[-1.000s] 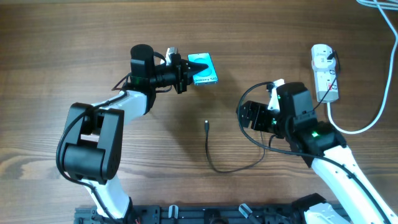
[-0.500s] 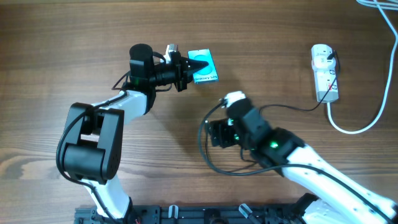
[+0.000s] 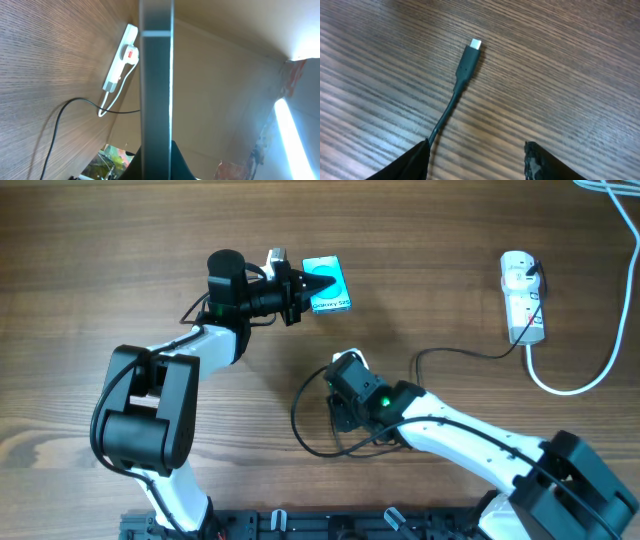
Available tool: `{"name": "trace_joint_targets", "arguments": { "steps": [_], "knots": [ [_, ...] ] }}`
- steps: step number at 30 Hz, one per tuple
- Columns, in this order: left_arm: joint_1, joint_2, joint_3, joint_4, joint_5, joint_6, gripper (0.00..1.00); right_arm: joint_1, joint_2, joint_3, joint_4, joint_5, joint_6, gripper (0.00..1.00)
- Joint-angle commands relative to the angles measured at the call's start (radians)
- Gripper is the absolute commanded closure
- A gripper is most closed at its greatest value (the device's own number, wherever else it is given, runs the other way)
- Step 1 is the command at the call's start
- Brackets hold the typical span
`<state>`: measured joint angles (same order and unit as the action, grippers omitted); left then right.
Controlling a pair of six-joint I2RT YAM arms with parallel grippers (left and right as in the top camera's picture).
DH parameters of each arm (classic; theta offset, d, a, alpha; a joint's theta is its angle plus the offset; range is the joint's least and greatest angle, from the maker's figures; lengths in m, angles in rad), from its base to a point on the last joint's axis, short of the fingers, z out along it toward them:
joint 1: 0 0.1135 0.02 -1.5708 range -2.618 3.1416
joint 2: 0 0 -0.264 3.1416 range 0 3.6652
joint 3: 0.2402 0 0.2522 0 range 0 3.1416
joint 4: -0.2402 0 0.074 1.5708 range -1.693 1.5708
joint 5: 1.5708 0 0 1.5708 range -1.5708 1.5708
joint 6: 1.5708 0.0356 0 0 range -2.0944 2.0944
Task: Plug charger to phone and switch on socket
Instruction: 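Grasp the USB-C connector with the right gripper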
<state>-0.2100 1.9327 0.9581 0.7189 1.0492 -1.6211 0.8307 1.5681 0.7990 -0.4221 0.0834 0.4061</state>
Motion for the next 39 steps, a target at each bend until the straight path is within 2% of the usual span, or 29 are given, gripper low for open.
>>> {"name": "trace_joint_targets", "arguments": {
  "steps": [1, 19, 27, 29, 34, 39],
  "knots": [
    [0.006, 0.002, 0.024, 0.011, 0.024, 0.020, 0.96, 0.005, 0.034, 0.031, 0.026, 0.025, -0.026, 0.42],
    [0.079, 0.002, 0.024, 0.011, 0.021, 0.022, 0.96, 0.042, 0.159, 0.031, 0.212, 0.085, -0.031, 0.47],
    [0.079, 0.002, 0.024, 0.011, 0.024, 0.046, 0.96, 0.042, 0.217, 0.031, 0.222, 0.099, -0.005, 0.59],
    [0.079, 0.002, 0.024, 0.011, 0.025, 0.046, 0.96, 0.042, 0.219, 0.031, 0.222, 0.108, -0.002, 0.67],
    [0.079, 0.002, 0.024, 0.011, 0.025, 0.046, 0.96, 0.042, 0.220, 0.031, 0.212, 0.112, 0.008, 0.75],
    [0.079, 0.002, 0.024, 0.011, 0.025, 0.046, 0.96, 0.041, 0.220, 0.031, 0.185, 0.119, 0.021, 0.88]
  ]
}}
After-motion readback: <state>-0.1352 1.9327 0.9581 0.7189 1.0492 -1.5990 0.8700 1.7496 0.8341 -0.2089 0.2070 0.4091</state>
